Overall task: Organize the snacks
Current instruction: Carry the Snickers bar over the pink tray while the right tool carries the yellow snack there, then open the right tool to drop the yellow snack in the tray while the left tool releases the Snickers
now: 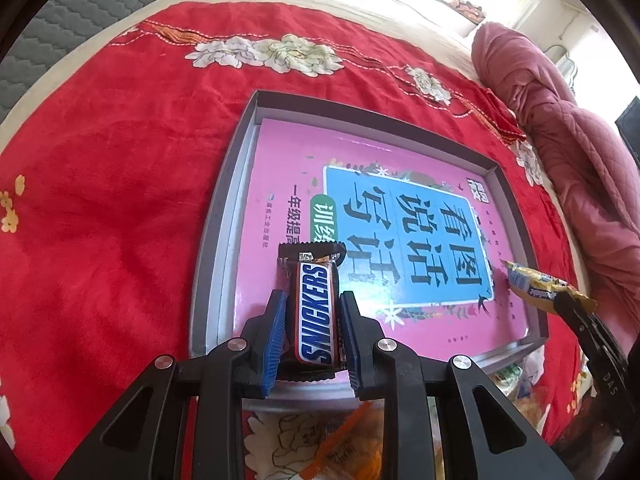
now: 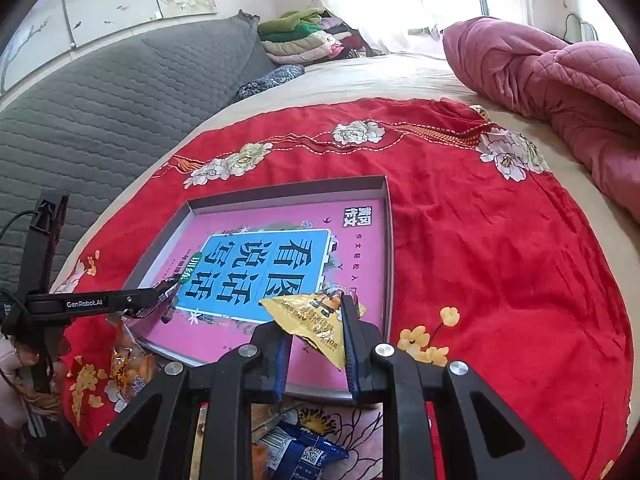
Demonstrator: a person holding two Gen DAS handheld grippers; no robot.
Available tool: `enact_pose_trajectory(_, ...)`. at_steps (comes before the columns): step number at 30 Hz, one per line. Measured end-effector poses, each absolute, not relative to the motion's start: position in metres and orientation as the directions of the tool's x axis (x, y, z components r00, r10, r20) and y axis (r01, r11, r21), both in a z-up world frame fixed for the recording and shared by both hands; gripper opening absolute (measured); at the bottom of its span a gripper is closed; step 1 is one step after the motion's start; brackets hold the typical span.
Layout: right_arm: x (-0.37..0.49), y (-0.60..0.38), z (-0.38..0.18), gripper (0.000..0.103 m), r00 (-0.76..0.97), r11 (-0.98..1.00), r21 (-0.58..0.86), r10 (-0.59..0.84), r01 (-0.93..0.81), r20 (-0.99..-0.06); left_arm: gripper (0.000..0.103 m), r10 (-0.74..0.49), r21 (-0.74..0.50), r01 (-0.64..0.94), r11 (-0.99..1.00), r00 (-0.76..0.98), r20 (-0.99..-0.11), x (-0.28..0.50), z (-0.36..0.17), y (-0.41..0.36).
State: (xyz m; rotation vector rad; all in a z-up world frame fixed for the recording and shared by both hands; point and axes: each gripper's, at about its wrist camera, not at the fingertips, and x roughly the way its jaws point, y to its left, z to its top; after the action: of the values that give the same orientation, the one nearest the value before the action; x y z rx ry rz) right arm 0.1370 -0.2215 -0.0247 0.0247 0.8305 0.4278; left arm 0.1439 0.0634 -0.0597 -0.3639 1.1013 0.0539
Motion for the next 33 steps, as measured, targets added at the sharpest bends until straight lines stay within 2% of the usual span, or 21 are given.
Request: enact_pose_trajectory(33, 0.148, -0.207, -0.065, 0.025, 0.466, 0.92, 0.188, 0.34, -0.343, -0.817, 0.028, -0.101, -0.233, -0.239, 0.943, 0.46, -0.882, 0.167, -0.068, 0.061)
